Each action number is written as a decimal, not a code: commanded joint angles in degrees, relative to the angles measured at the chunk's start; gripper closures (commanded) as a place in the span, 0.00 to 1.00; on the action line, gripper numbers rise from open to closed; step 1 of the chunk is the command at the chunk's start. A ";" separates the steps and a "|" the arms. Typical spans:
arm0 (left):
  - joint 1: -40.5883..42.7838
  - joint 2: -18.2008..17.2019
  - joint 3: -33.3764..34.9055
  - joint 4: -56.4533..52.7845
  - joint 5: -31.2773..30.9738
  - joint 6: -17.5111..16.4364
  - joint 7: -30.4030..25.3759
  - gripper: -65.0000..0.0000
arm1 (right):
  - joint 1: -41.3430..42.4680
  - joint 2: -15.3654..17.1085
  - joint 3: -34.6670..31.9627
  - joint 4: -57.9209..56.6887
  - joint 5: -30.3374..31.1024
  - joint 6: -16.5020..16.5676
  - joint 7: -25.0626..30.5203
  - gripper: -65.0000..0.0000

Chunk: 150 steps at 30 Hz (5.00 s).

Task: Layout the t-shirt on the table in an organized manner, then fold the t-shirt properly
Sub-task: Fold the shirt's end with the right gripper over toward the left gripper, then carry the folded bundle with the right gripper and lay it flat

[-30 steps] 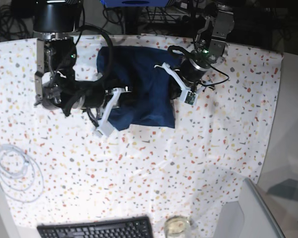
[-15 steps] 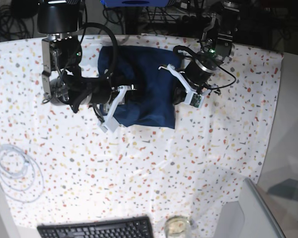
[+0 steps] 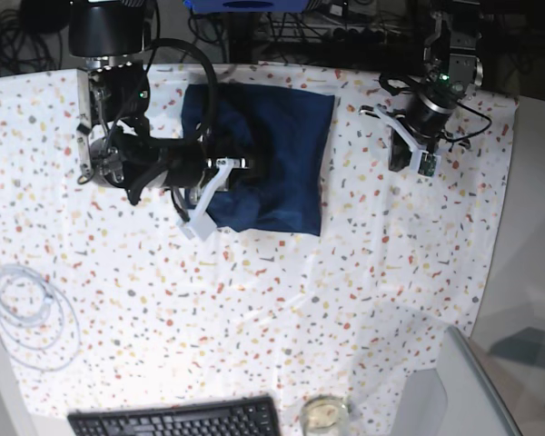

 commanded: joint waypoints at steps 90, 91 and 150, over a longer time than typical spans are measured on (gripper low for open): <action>9.15 -0.08 -27.83 7.77 -0.75 -0.34 2.34 1.00 | 10.13 2.31 -35.77 -4.91 8.42 -14.84 15.93 0.26; 9.15 -0.08 -27.83 7.77 -0.75 -0.34 2.34 1.00 | 10.66 2.13 -37.00 -4.91 8.42 -16.07 15.93 0.26; 8.45 0.10 -27.57 7.51 -0.22 -0.34 2.25 1.00 | 8.46 20.06 -42.72 17.33 8.42 -42.27 18.66 1.00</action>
